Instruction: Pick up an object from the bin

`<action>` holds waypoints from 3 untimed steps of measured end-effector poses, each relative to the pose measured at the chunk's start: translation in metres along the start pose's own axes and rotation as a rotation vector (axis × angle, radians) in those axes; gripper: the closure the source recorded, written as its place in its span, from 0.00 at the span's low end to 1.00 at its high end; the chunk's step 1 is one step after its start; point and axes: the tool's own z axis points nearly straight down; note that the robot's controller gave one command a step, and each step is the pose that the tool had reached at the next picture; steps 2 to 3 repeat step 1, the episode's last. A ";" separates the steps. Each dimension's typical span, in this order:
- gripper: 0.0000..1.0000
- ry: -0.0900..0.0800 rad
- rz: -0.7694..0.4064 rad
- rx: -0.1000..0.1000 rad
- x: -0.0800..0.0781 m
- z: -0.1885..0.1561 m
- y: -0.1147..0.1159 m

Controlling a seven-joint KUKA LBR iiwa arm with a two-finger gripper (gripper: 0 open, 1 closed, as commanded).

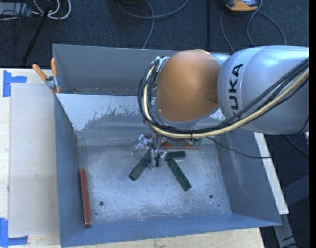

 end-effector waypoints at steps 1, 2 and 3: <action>1.00 -0.002 -0.006 0.002 -0.012 -0.087 -0.007; 1.00 -0.002 -0.006 0.002 -0.012 -0.087 -0.007; 1.00 -0.002 -0.006 0.002 -0.012 -0.087 -0.007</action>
Offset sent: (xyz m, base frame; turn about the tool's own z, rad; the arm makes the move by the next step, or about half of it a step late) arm 0.0106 0.0030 0.0825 -0.0094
